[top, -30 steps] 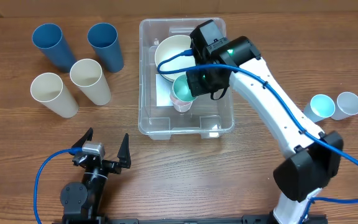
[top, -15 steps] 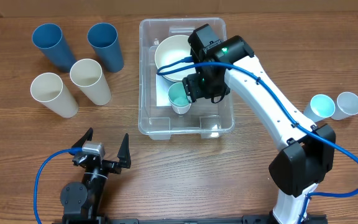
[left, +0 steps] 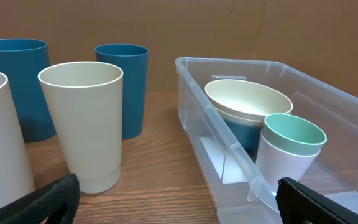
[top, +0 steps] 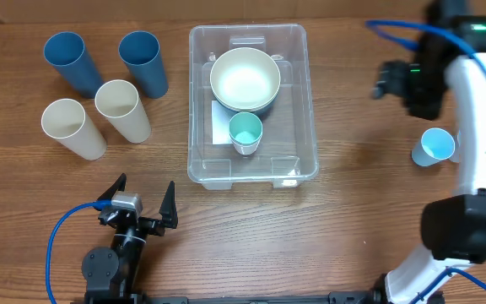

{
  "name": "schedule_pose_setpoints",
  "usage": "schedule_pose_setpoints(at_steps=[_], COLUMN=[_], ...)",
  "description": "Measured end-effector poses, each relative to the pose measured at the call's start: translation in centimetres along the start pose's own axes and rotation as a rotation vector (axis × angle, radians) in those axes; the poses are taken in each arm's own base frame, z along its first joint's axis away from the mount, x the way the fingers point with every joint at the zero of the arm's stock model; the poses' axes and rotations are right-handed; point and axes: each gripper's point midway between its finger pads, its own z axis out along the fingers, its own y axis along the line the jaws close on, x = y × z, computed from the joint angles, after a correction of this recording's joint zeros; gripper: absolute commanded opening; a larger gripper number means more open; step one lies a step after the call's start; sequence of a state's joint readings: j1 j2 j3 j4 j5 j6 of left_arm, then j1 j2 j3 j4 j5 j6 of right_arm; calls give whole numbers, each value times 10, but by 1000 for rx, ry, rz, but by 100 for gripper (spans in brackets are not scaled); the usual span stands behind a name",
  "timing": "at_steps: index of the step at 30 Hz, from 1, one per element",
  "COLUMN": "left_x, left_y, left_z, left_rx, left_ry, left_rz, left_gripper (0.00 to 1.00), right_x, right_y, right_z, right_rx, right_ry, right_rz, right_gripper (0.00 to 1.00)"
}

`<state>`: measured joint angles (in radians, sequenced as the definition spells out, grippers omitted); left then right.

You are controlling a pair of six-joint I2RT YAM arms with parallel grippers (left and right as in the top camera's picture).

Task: Pack container
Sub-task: 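Carry the mint cup to the bin and drop it into the pink cup, then grasp the light blue cup with the right gripper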

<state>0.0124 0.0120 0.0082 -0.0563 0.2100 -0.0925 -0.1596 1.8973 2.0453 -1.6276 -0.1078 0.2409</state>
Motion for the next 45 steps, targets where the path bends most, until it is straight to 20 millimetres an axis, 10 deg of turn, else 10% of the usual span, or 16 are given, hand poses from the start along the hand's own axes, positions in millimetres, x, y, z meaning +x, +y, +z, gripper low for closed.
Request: schedule_pose_setpoints(at_steps=[6, 9, 28, 32, 40, 45], left_x=[0, 0, 0, 0, 0, 0], left_y=[0, 0, 0, 0, 0, 0], left_z=[0, 0, 0, 0, 0, 0], left_rx=[0, 0, 0, 0, 0, 0], left_ry=[0, 0, 0, 0, 0, 0], left_rz=[0, 0, 0, 0, 0, 0], left_gripper=[100, 100, 100, 100, 100, 100], right_x=[-9, 0, 19, 20, 23, 12], right_y=[-118, -142, -158, -159, -151, -102], right_z=[7, 30, 135, 139, 140, 118], right_rx=[47, 56, 63, 62, 76, 59], right_ry=[28, 74, 88, 87, 103, 101], right_rz=[349, 418, 506, 507, 450, 291], right_gripper=[80, 80, 48, 4, 4, 4])
